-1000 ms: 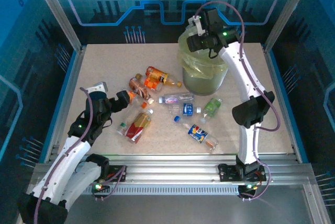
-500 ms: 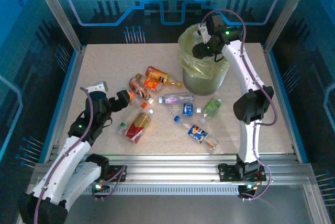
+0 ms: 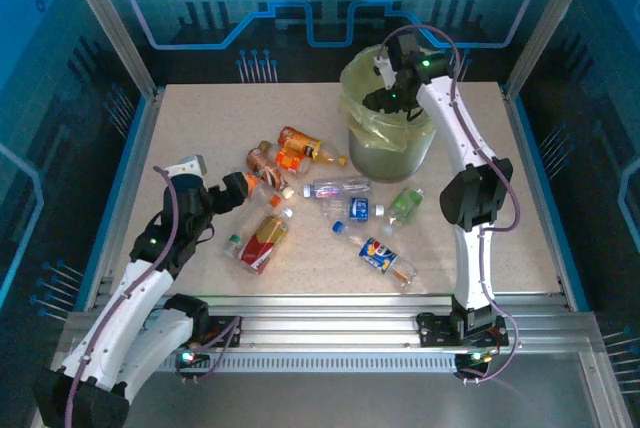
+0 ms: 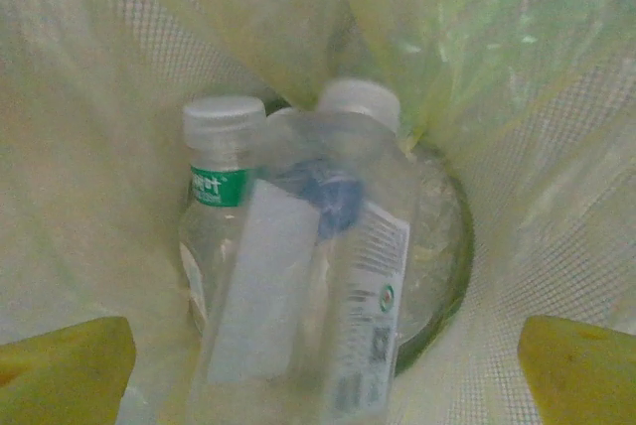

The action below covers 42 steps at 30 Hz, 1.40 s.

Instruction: Put the plastic bottles in the bin

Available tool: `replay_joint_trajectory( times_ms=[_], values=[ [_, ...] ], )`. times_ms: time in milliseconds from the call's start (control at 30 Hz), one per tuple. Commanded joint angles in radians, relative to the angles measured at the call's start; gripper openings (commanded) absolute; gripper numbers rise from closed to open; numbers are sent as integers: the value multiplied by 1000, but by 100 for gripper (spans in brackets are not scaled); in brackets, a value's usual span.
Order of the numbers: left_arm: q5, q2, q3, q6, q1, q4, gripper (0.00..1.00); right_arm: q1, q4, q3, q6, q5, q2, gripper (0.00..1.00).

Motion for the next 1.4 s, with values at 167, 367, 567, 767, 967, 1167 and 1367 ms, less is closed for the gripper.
replay_joint_trajectory(
  times_ms=[167,367,567,767,967,1167,1367],
  values=[
    [5,-8,-3,30,11,25,99,-6,-48,141,9,74,-19,100],
    [14,-8,-4,29,11,30,99,-1,-25,138,50,79,-133,100],
    [28,-8,-6,31,11,43,99,19,40,-1,109,53,-320,100],
    [35,-11,-3,33,11,48,99,80,126,-235,167,51,-548,100],
    [36,-10,-6,32,11,60,99,250,232,-596,206,157,-835,100],
    [49,-13,-12,41,12,84,99,451,167,-855,318,283,-1000,100],
    [63,-15,-20,29,11,101,99,626,53,-1026,464,335,-990,89]
  ],
)
